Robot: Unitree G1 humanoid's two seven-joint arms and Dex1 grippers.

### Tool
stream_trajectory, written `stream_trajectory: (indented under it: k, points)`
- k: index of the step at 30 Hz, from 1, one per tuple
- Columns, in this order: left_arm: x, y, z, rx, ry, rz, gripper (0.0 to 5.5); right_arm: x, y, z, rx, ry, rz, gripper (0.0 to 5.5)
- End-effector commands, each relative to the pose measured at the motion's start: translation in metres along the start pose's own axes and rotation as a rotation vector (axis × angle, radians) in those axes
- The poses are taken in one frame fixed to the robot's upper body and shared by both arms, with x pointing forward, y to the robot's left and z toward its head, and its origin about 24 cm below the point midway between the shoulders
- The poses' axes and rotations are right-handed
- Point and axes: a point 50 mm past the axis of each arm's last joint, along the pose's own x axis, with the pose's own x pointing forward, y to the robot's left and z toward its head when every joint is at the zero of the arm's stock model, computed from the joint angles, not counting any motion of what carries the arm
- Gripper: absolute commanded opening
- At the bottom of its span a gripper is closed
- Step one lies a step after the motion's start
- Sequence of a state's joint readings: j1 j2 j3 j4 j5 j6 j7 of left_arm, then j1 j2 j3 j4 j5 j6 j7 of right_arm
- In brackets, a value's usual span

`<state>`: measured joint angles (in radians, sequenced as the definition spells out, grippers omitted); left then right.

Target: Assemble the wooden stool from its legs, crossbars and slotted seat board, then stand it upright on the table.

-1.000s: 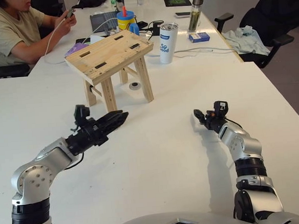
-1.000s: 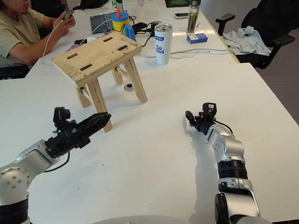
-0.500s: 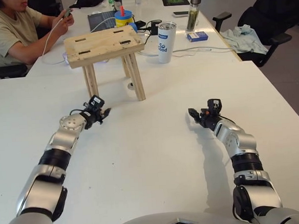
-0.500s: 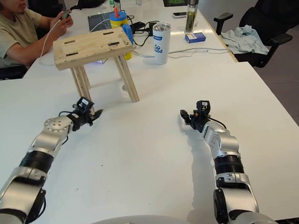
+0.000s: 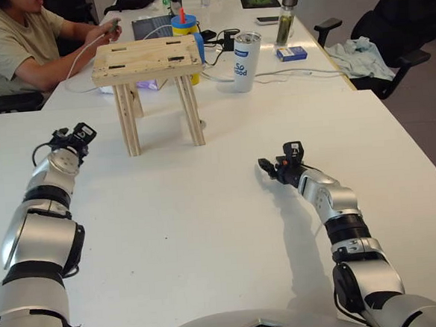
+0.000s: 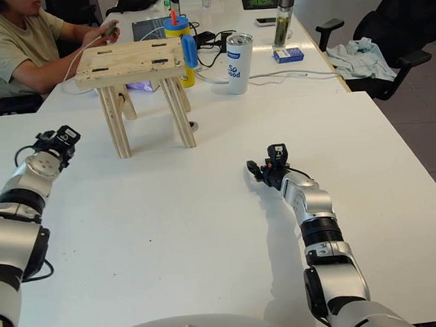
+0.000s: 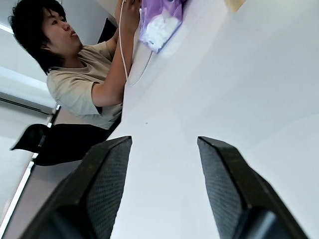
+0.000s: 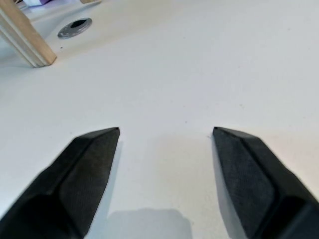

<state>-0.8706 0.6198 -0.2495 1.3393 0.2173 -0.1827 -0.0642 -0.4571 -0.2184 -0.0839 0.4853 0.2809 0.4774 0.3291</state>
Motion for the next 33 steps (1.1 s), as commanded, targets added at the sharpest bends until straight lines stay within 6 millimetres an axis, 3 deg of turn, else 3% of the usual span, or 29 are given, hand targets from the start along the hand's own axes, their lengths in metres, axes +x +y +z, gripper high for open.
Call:
stream_trajectory:
  k: [1,6,9,12,14,19,24,29,33]
  points:
    - [-0.003,-0.013,-0.004,-0.175,-0.069,0.040,2.45,-0.001,-0.006,-0.018,0.033,0.062,-0.032,3.50]
    - [-0.007,-0.041,0.012,-0.352,-0.226,0.033,2.45,0.001,-0.002,-0.020,0.028,0.067,-0.020,3.50]
    - [-0.015,-0.065,0.027,-0.386,-0.340,0.017,2.45,0.003,0.002,-0.018,0.019,0.065,-0.010,3.50]
    - [-0.015,-0.072,0.031,-0.383,-0.339,0.027,2.45,0.005,0.005,-0.017,0.010,0.066,0.002,3.50]
    - [-0.010,-0.066,0.034,-0.366,-0.308,0.067,2.45,0.006,0.006,-0.017,0.003,0.068,0.008,3.50]
    - [-0.001,-0.022,0.038,-0.318,-0.242,0.235,2.45,0.010,0.010,-0.013,-0.026,0.076,0.031,3.50]
    - [0.004,0.000,0.043,-0.277,-0.209,0.229,2.45,0.013,0.013,-0.011,-0.039,0.083,0.047,3.50]
    - [0.001,0.032,0.032,-0.385,-0.162,0.322,2.45,0.014,0.017,-0.012,-0.061,0.096,0.071,3.50]
    - [-0.004,0.025,0.019,-0.517,-0.186,0.386,2.45,0.015,0.018,-0.008,-0.054,0.043,0.065,3.50]
